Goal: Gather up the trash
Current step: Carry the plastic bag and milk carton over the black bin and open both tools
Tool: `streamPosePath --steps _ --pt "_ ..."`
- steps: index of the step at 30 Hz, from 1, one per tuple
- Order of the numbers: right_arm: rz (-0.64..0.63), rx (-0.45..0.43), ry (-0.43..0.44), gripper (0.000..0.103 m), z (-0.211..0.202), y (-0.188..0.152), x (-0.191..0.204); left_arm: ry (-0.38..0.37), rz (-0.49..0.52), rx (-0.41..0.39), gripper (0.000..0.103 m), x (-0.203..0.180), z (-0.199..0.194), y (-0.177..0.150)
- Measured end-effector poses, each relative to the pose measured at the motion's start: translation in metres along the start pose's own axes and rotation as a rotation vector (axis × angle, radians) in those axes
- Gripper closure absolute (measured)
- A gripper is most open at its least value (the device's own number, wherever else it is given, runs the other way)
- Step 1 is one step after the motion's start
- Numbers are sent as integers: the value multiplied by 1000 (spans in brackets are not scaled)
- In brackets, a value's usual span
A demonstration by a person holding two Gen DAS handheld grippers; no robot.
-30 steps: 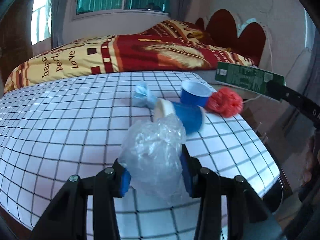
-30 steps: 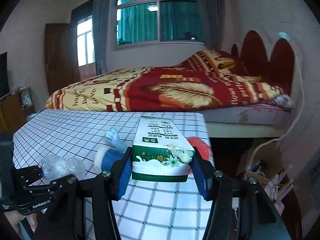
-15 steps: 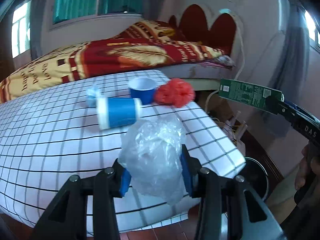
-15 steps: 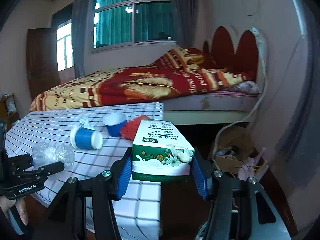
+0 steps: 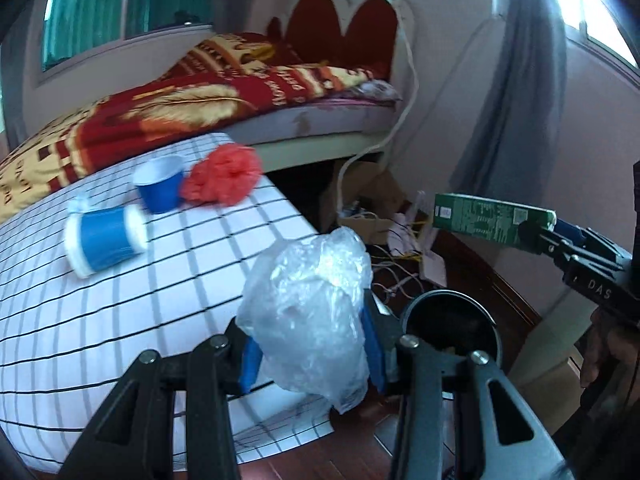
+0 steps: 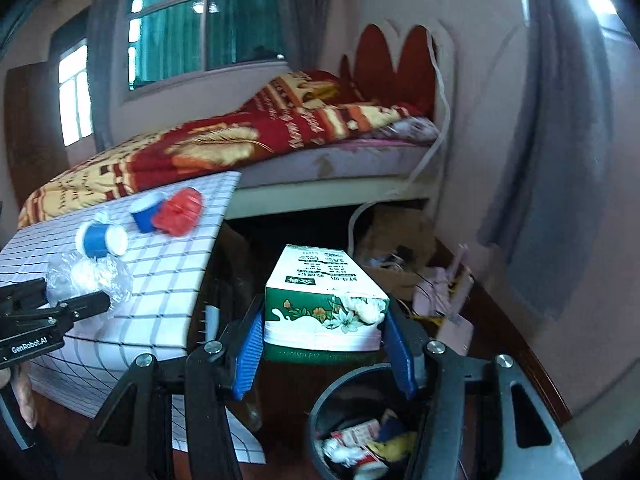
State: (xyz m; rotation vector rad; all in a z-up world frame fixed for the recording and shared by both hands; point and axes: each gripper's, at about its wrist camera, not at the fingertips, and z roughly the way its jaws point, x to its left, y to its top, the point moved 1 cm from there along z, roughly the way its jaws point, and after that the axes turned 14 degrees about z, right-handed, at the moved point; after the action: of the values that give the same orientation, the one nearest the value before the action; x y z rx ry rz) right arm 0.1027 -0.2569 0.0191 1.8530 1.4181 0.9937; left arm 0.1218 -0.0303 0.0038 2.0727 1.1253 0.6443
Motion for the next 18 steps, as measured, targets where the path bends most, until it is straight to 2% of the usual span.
streamPosePath --steps 18 --pt "78 94 -136 46 -1 -41 -84 -183 110 56 59 -98 48 12"
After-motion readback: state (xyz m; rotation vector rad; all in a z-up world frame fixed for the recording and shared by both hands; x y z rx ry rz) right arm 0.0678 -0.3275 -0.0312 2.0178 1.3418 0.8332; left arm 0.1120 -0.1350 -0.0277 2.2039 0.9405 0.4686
